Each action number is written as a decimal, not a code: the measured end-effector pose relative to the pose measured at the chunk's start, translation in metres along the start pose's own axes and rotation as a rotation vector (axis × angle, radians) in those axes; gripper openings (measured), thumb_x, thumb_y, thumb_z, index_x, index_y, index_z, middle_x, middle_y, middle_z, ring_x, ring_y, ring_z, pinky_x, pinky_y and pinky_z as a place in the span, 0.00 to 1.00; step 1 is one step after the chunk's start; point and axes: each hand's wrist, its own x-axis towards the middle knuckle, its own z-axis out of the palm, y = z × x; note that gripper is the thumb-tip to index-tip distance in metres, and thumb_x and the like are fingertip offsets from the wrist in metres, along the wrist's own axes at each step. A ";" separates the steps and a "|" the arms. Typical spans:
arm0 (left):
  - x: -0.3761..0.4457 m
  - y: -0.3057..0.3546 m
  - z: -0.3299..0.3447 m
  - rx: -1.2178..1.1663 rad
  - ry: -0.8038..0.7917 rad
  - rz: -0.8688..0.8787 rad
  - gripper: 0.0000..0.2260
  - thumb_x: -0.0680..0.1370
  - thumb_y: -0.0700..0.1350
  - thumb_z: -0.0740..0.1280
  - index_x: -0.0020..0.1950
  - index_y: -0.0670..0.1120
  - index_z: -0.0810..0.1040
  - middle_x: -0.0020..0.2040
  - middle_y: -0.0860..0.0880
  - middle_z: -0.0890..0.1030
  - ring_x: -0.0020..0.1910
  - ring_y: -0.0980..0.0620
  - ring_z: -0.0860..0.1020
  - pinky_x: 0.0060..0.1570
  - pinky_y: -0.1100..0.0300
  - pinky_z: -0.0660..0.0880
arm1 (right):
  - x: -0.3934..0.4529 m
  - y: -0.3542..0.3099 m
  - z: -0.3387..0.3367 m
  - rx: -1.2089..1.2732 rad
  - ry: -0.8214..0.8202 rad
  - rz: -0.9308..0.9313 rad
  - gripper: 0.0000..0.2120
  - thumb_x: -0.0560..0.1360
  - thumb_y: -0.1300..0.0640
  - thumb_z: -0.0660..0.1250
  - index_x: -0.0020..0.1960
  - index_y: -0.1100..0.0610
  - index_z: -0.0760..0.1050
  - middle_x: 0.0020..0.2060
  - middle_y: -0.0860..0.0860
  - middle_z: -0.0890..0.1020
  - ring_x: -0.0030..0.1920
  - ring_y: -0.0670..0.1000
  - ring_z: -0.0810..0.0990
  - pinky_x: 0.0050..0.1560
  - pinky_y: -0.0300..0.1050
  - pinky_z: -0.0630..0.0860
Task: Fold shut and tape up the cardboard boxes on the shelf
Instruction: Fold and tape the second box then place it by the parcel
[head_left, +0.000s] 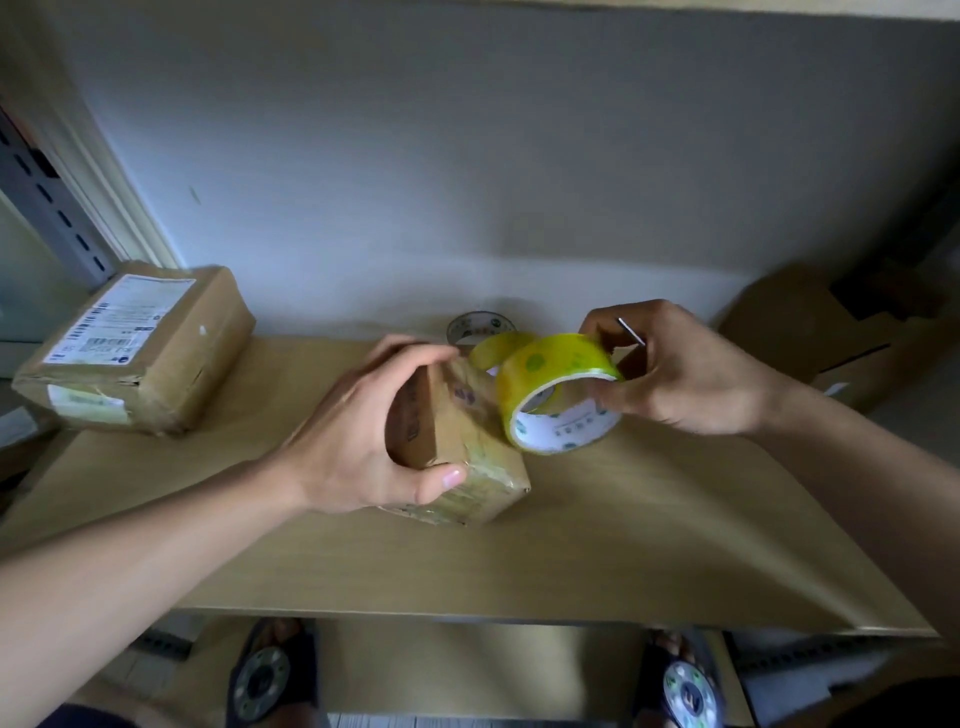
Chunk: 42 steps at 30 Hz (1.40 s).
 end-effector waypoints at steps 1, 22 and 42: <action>-0.001 -0.003 -0.003 -0.005 0.024 0.000 0.42 0.61 0.63 0.74 0.72 0.49 0.72 0.66 0.54 0.73 0.66 0.57 0.74 0.65 0.65 0.69 | -0.002 0.001 -0.004 -0.045 0.017 0.003 0.05 0.65 0.57 0.70 0.41 0.54 0.78 0.36 0.52 0.80 0.33 0.49 0.77 0.36 0.46 0.73; -0.029 -0.018 0.010 -0.073 -0.047 0.019 0.43 0.59 0.57 0.79 0.69 0.47 0.65 0.67 0.47 0.65 0.70 0.48 0.68 0.68 0.65 0.64 | -0.004 0.005 0.024 -0.795 -0.130 -0.065 0.10 0.76 0.50 0.66 0.46 0.45 0.63 0.41 0.47 0.80 0.40 0.52 0.76 0.36 0.47 0.67; -0.049 -0.023 -0.001 0.086 -0.164 -0.138 0.58 0.60 0.63 0.78 0.83 0.59 0.51 0.74 0.63 0.54 0.73 0.69 0.59 0.66 0.77 0.58 | -0.001 -0.003 0.020 -0.267 -0.179 -0.078 0.19 0.71 0.65 0.75 0.40 0.41 0.73 0.33 0.37 0.78 0.34 0.41 0.77 0.33 0.31 0.67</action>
